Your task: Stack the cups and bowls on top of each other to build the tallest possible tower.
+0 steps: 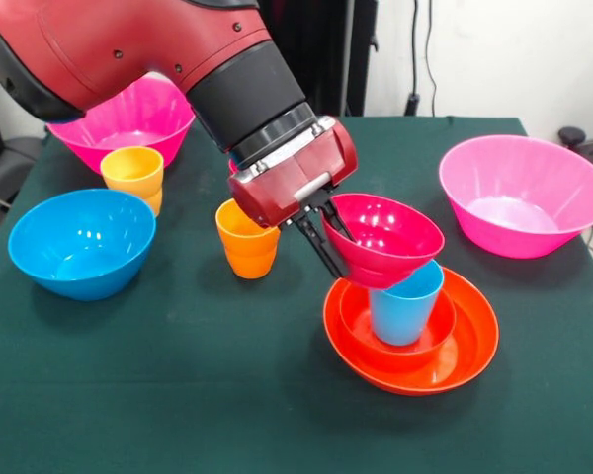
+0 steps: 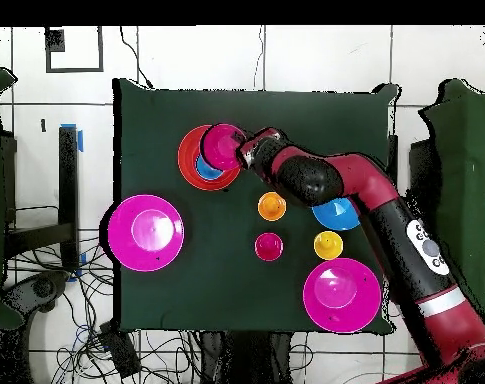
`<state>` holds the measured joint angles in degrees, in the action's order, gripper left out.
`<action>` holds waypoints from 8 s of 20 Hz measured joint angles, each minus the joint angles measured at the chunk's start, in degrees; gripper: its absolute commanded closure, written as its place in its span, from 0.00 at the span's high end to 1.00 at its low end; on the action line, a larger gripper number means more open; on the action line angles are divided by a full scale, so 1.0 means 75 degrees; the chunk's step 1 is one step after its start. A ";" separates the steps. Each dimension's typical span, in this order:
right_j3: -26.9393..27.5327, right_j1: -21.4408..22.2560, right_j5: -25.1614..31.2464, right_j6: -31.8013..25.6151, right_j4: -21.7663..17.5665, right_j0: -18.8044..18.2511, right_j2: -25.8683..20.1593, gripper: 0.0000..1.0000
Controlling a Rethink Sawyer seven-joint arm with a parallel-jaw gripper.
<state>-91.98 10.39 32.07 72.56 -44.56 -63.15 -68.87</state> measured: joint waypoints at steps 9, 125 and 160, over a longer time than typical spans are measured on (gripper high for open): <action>-0.0031 0.0197 -0.0002 0.0000 0.0000 0.0236 0.0217 0.00; -0.0352 0.4096 0.0976 0.0264 0.1464 0.2426 0.2148 1.00; -0.0587 0.5302 0.1184 0.1234 0.1481 0.5129 0.5436 0.00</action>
<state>-96.38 50.15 40.95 81.82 -33.45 -24.68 -28.10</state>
